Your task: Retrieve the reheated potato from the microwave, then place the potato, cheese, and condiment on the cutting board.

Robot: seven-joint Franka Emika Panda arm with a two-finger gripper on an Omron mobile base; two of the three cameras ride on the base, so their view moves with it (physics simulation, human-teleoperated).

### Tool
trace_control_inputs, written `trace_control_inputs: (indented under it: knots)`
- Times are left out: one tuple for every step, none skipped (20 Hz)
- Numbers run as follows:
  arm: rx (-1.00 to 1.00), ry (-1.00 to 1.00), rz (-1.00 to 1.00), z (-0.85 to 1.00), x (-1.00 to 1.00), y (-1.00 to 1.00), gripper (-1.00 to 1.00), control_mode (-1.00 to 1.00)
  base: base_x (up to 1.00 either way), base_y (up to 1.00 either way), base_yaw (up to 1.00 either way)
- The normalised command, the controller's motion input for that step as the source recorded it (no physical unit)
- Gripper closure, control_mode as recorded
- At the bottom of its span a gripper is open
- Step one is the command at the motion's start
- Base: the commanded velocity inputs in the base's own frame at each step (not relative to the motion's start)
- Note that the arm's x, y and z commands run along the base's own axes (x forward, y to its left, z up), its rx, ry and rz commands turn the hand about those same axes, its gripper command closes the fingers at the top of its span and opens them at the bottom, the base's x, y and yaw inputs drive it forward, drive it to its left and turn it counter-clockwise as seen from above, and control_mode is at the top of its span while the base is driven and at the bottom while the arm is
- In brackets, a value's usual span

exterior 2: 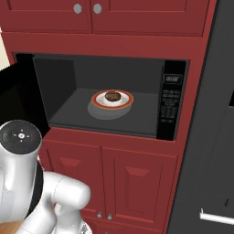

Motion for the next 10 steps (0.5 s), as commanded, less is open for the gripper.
trace_control_inputs:
  knots:
    - [-0.23,-0.12,-0.27,0.0,0.31,-0.35,-1.0,-1.0,0.0,0.0,0.0]
    - [-0.23,-0.11,-0.27,0.0,0.32,-0.36,-1.0,-1.0,0.0,0.0,0.0]
    - [-0.22,-0.12,-0.26,0.0,0.32,-0.36,-1.0,-1.0,0.0,0.0,0.0]
    - [-0.23,-0.11,-0.26,0.0,0.36,-0.34,-1.0,-1.0,0.0,0.0,0.0]
    - [-0.23,-0.14,-0.23,0.0,0.37,-0.34,-1.0,-1.0,0.0,0.0,0.0]
    - [-0.21,-0.15,-0.21,0.0,0.38,-0.37,-1.0,-1.0,0.0,0.0,0.0]
    - [-0.19,-0.14,-0.19,-0.01,0.38,-0.42,-1.0,-1.0,0.0,0.0,0.0]
    - [-0.18,-0.11,-0.15,0.0,0.35,-0.47,-1.0,-1.0,0.0,0.0,0.0]
    - [-0.16,-0.12,-0.14,0.0,0.33,-0.5,-1.0,-1.0,0.0,0.0,0.0]
    - [-0.16,-0.09,-0.11,0.0,0.31,-0.48,-1.0,-1.0,0.0,0.0,0.0]
